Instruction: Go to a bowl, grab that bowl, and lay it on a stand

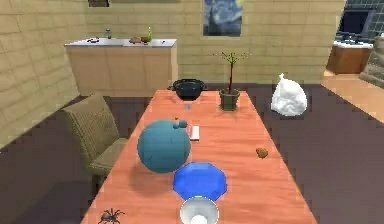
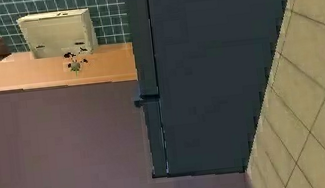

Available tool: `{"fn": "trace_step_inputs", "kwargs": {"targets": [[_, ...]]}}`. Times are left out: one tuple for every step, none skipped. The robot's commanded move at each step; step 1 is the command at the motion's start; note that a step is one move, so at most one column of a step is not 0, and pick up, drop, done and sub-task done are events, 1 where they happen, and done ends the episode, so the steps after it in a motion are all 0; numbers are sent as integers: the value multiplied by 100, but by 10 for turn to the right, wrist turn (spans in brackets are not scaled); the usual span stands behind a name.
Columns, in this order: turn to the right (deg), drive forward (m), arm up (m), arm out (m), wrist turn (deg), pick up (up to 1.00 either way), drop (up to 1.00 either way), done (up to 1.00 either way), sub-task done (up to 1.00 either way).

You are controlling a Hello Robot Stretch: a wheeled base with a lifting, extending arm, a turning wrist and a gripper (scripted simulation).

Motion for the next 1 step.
{"fn": "trace_step_inputs", "kwargs": {"targets": [[-450,0,0,0,0,0,0,0,0]]}}
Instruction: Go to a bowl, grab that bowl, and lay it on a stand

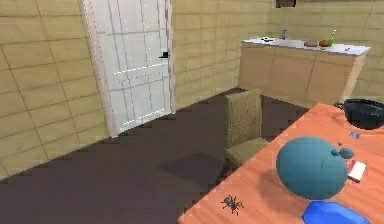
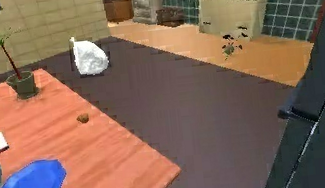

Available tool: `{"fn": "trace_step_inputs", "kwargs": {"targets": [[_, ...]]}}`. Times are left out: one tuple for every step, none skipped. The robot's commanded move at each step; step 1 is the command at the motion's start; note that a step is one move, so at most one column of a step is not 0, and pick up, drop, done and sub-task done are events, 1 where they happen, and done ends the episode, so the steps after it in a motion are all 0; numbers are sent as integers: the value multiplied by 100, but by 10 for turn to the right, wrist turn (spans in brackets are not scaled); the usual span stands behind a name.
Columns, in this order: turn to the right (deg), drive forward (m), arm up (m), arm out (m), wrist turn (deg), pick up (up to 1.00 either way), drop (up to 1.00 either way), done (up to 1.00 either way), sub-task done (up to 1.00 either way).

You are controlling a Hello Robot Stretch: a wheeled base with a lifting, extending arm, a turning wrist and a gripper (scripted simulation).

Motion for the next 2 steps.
{"fn": "trace_step_inputs", "kwargs": {"targets": [[-360,0,0,0,0,0,0,0,0],[0,0,50,0,0,0,0,0,0]]}}
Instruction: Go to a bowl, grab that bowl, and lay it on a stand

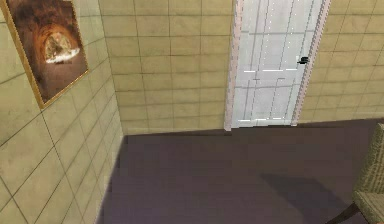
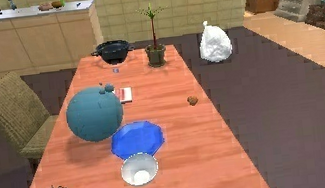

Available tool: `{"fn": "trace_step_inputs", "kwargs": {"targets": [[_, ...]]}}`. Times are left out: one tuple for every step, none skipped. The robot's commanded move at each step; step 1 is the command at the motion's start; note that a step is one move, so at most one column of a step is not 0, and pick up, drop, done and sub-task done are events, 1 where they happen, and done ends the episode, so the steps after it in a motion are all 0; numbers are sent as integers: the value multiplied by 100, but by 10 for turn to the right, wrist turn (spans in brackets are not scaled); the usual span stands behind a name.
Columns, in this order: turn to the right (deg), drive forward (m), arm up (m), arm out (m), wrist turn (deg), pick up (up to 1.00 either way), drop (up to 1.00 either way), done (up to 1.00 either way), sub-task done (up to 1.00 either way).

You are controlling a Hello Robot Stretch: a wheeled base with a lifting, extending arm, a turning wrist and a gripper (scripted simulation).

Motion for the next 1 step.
{"fn": "trace_step_inputs", "kwargs": {"targets": [[0,0,30,0,0,0,0,0,0]]}}
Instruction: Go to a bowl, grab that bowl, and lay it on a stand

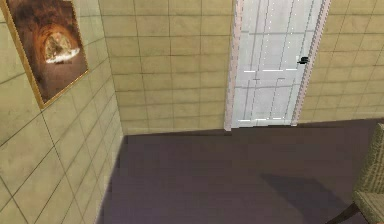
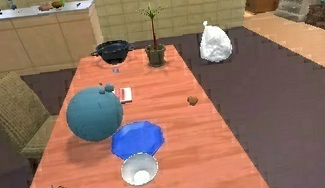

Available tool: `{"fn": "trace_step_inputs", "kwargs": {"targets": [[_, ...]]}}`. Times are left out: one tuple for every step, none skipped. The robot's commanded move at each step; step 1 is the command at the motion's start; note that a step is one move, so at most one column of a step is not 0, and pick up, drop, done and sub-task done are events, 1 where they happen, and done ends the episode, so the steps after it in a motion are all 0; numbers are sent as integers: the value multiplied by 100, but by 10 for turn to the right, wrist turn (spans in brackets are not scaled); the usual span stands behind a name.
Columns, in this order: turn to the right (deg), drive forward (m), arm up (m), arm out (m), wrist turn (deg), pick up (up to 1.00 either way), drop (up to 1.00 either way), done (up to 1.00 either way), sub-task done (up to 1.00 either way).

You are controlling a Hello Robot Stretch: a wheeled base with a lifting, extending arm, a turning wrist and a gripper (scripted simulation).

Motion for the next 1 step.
{"fn": "trace_step_inputs", "kwargs": {"targets": [[0,0,0,20,0,0,0,0,0]]}}
